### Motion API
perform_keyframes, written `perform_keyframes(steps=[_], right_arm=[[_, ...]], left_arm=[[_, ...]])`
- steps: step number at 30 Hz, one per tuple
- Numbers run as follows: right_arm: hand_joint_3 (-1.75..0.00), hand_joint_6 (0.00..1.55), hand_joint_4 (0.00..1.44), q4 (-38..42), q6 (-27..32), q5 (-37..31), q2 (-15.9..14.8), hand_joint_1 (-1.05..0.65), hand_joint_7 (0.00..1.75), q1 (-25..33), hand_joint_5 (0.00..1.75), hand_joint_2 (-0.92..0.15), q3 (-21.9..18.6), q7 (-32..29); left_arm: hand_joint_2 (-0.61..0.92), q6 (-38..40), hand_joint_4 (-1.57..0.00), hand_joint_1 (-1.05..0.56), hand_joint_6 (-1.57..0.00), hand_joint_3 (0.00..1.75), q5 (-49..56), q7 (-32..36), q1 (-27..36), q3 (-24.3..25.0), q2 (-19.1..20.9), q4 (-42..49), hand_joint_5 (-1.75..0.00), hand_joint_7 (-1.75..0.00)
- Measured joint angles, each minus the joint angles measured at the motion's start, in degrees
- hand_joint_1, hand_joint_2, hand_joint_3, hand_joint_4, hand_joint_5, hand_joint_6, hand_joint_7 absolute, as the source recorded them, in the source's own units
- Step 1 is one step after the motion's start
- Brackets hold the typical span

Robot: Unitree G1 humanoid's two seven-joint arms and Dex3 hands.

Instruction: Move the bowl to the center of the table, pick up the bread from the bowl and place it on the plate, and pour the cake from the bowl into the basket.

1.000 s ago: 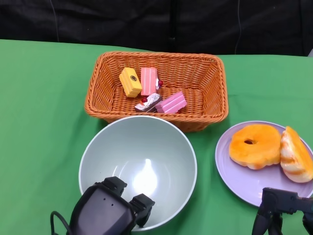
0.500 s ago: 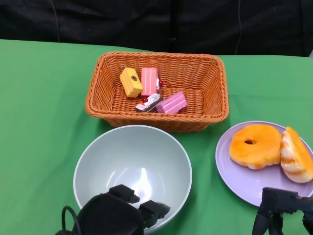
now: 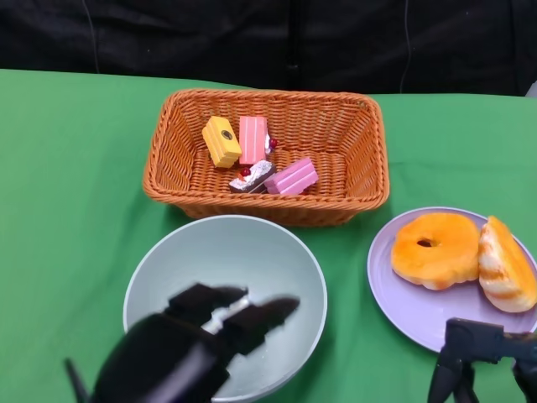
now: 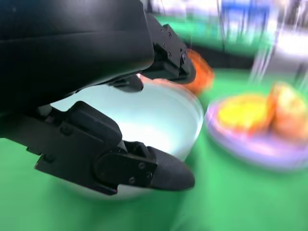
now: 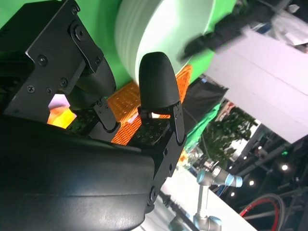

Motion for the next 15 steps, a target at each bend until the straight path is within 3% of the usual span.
perform_keyframes(steps=[2,5,6,8,12,15], right_arm=[[-1.75,0.81,0.86,-0.5,1.7,1.0,0.0,0.22,1.47,-0.4,1.74,-0.2,0.7,0.8],[-1.75,0.81,0.86,-1.2,3.1,1.6,0.0,0.23,1.47,-0.6,1.74,-0.2,0.9,1.3],[-1.75,0.81,0.86,-1.4,3.6,1.8,0.0,0.23,1.46,-0.6,1.73,-0.2,1.1,1.5],[-1.75,0.8,0.85,-2.8,5.3,2.6,0.0,0.22,1.46,-0.7,1.73,-0.2,1.7,2.2],[-1.75,0.79,0.83,-4.7,7.7,4.2,0.2,0.21,1.46,-1.3,1.73,-0.19,2.7,3.0],[-1.75,0.79,0.82,-5.0,8.8,4.2,0.2,0.19,1.46,-1.7,1.73,-0.18,3.0,3.1]], left_arm=[[0.92,-3.0,-0.41,-0.39,-0.68,0.25,-4.0,3.8,1.2,1.1,-1.6,1.9,-0.98,-0.19],[0.92,-5.3,-0.41,-0.38,-0.69,0.25,-5.9,5.5,2.1,2.0,-2.3,3.5,-1.01,-0.2],[0.9,-6.4,-0.5,-0.28,-0.71,0.3,-8.0,5.9,2.3,2.1,-2.9,4.0,-1.23,-0.49],[0.84,-9.9,-0.56,-0.21,-0.62,0.46,-15.3,7.4,3.4,2.4,-5.2,5.6,-1.39,-0.93],[0.71,-14.5,-0.64,-0.18,-0.61,0.79,-24.5,8.0,5.1,2.2,-9.7,7.3,-1.5,-1.26],[0.66,-15.9,-0.66,-0.18,-0.62,0.94,-27.5,8.0,5.7,2.1,-11.9,8.1,-1.54,-1.34]])
